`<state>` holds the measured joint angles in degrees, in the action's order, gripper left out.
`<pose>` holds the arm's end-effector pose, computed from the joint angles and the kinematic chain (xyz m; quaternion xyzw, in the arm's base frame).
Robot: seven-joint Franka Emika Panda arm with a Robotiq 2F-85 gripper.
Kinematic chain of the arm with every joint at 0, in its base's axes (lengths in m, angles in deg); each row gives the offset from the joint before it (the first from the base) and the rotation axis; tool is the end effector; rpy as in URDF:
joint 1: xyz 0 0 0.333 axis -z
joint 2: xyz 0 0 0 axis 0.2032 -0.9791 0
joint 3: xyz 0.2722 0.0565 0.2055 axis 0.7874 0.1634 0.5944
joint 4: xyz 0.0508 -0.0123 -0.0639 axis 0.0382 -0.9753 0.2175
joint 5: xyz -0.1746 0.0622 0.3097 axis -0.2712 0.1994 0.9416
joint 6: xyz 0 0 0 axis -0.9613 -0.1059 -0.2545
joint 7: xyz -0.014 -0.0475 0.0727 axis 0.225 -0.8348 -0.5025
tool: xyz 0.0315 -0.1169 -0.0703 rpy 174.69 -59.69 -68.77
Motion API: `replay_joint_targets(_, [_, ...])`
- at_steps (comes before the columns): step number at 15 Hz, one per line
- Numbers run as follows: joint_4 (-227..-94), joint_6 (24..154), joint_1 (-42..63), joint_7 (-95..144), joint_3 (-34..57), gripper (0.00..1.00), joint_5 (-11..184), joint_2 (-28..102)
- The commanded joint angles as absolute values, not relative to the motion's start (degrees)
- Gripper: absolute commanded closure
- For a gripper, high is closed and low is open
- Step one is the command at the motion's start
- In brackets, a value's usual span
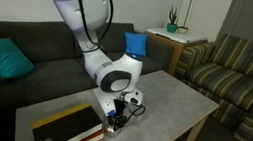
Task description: Uncover the candle tin
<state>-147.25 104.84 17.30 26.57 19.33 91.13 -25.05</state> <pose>0.6316 -0.0253 -0.1241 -0.9910 0.1091 0.0681 0.0369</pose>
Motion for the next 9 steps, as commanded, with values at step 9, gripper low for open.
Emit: replay_joint_targets(9, [-148.9, 102.9, 16.8, 25.0, 18.4, 0.55, 92.5, -23.1])
